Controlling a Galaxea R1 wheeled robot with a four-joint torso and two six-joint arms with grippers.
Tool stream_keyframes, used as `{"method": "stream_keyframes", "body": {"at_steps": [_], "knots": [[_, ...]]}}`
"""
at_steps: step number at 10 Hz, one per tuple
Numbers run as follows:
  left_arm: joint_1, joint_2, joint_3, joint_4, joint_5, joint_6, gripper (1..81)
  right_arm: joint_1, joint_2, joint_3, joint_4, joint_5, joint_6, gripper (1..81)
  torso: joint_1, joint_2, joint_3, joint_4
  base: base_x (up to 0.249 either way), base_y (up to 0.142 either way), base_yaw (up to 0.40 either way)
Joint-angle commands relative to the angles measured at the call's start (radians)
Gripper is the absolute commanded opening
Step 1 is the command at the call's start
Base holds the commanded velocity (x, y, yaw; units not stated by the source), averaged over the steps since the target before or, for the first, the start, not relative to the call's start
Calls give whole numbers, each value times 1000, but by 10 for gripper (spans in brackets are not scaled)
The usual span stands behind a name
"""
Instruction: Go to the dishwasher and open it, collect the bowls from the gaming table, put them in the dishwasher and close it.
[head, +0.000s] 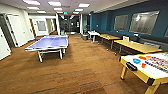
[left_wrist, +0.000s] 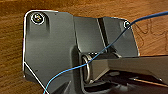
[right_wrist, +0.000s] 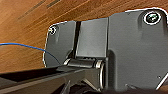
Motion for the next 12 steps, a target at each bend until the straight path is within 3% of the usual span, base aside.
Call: {"method": "stream_keyframes", "body": {"at_steps": [1,12], "knots": [[-38,-3,4,2,50,4,811,49,2,10,-12,-51,-3,811,0,0,0,0,0,0,-292],[-39,-3,4,2,50,4,811,51,4,11,-12,-52,-3,811,0,0,0,0,0,0,-302]]}}
